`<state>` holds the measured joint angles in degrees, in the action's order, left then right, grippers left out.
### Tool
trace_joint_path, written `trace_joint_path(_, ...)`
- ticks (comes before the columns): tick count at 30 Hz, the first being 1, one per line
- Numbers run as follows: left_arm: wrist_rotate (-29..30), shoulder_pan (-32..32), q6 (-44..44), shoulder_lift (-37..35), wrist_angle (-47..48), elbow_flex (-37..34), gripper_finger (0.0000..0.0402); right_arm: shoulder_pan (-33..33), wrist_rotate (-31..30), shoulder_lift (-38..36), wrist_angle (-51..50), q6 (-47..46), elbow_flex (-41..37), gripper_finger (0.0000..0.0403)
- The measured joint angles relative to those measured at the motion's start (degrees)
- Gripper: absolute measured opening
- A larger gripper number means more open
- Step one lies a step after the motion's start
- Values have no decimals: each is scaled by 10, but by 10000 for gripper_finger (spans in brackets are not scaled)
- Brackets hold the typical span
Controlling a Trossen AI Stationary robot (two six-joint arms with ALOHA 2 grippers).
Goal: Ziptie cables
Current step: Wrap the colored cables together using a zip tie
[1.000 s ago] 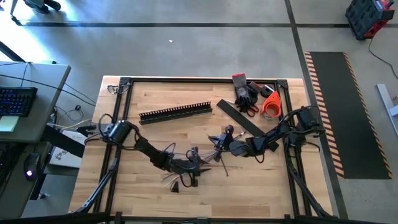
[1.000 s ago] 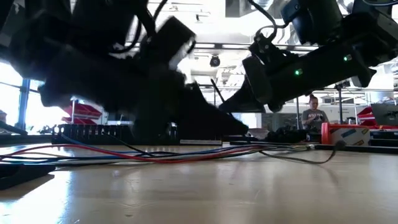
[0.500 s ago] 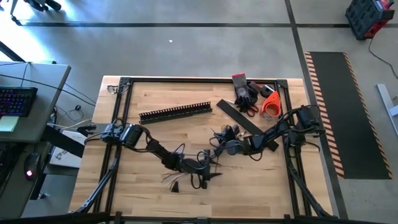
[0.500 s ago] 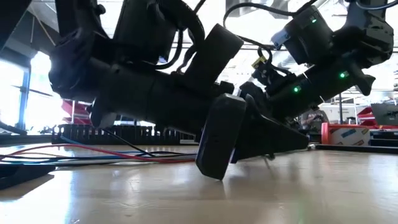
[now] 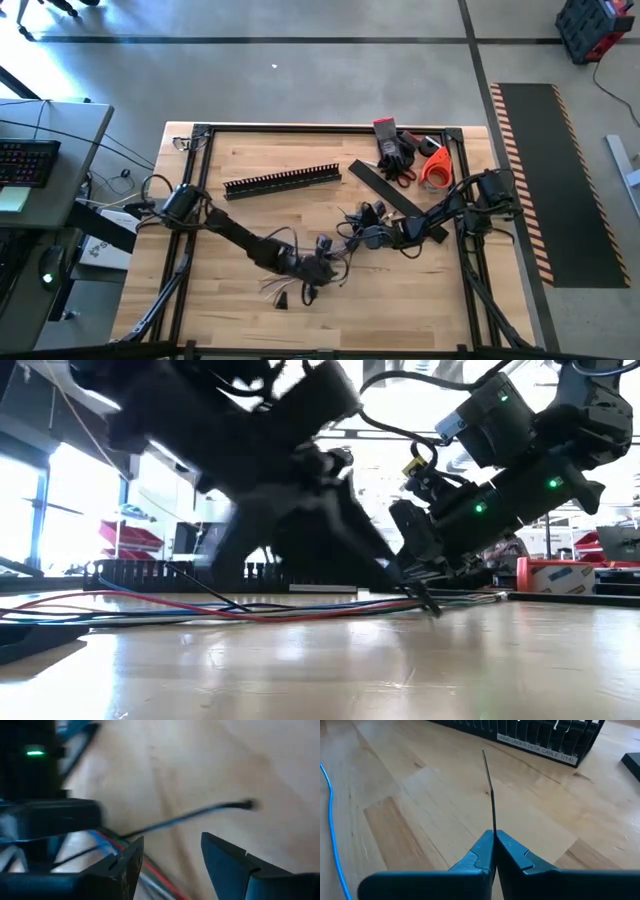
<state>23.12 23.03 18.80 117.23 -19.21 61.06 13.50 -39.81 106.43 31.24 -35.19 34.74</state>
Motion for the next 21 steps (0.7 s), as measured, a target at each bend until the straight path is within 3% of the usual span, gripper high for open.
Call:
trace_joint_path(5,-44,16,-3,33,-48,0,175,0,5,0,23,10,0,0)
trace_joint_path(11,-18,17,-57,96,-207,1,175,0,11,0,37,22,0,0)
trace_joint_path(21,6,17,-169,157,-316,4,158,0,20,0,43,21,0,0)
